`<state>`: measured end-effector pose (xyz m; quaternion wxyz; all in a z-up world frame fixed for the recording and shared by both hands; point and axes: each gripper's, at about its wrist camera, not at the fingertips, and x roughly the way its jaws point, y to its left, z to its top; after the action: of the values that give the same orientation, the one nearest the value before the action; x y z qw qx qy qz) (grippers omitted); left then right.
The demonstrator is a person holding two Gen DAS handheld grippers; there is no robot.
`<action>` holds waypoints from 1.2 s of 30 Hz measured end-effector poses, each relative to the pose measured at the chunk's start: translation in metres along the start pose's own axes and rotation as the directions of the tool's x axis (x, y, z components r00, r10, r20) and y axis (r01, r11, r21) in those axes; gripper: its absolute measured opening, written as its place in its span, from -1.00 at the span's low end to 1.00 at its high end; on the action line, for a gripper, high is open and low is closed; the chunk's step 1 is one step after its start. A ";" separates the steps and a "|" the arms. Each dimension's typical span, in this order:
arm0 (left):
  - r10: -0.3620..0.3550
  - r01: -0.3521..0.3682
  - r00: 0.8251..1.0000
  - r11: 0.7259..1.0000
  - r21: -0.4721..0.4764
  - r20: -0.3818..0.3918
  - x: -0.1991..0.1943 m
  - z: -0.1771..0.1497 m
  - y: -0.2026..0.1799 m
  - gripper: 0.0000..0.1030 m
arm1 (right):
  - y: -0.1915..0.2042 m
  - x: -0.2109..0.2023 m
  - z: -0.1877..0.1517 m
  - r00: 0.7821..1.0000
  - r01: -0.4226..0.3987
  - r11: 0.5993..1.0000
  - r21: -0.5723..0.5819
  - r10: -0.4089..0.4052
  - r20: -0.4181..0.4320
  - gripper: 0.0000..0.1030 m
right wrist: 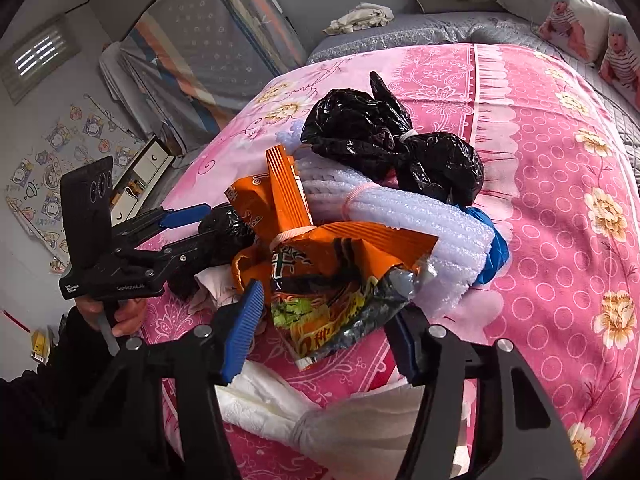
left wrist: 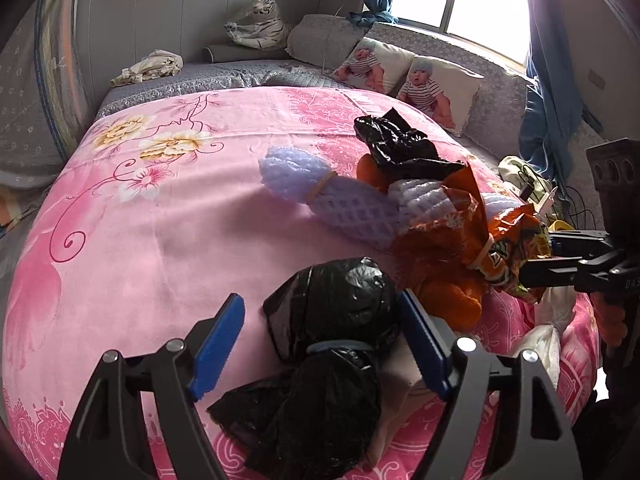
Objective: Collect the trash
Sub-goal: 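Grasp a black plastic bag with the left tool while the right tool grasps an orange wrapper, then carry the black bag and orange wrapper with both tools over the yellow bin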
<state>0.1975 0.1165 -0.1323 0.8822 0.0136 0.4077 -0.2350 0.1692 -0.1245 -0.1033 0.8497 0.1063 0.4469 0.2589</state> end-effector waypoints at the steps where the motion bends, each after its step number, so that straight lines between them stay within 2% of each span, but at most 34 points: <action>1: -0.014 0.014 1.000 1.000 -0.012 -0.013 0.004 0.000 0.001 0.31 | -0.001 0.001 0.000 1.000 -0.004 1.000 0.004 0.004 -0.003 0.05; 3: -0.025 0.024 0.999 1.000 -0.008 -0.031 0.011 0.001 -0.002 0.01 | -0.003 0.004 0.001 1.000 -0.007 1.000 0.011 0.007 -0.008 -0.03; 5: -0.011 0.012 0.999 1.000 0.014 -0.042 0.016 0.000 -0.006 -0.19 | -0.004 0.005 0.001 1.000 -0.016 1.000 0.017 0.017 -0.010 -0.17; 7: -0.008 0.008 0.999 1.000 0.012 -0.043 0.017 -0.001 -0.007 -0.26 | -0.002 0.005 0.001 1.000 -0.018 1.000 0.001 0.018 -0.009 -0.28; 10: 0.003 -0.003 1.000 1.000 -0.016 -0.026 0.013 -0.001 -0.004 -0.30 | 0.002 0.001 -0.001 1.000 -0.002 1.000 -0.022 0.003 0.016 -0.68; 14: 0.015 -0.016 1.000 0.997 -0.069 -0.003 0.003 0.000 0.006 -0.33 | 0.000 -0.008 -0.003 0.999 -0.024 0.999 -0.022 0.025 0.046 -0.83; 24: 0.069 -0.057 0.995 0.986 -0.155 0.076 -0.032 -0.003 0.017 -0.34 | 0.008 -0.039 -0.008 0.992 -0.058 0.998 -0.035 0.062 0.112 -0.85; 28: 0.086 -0.064 0.991 0.978 -0.200 0.101 -0.043 -0.007 0.021 -0.34 | 0.009 -0.052 -0.011 0.987 -0.097 0.995 -0.019 0.099 0.126 -0.85; 32: 0.091 -0.062 0.989 0.970 -0.233 0.120 -0.052 -0.009 0.023 -0.34 | 0.006 -0.058 -0.016 0.988 -0.119 0.993 -0.002 0.118 0.103 -0.85; 36: 0.112 -0.080 0.985 0.971 -0.224 0.132 -0.062 -0.011 0.017 -0.34 | 0.008 -0.070 -0.022 0.987 -0.094 0.996 -0.011 0.095 0.127 -0.85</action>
<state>0.1619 0.1588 -0.0971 0.9157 -0.0806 0.3654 -0.1463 0.1163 -0.1562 -0.0636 0.8636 0.1415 0.3855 0.2925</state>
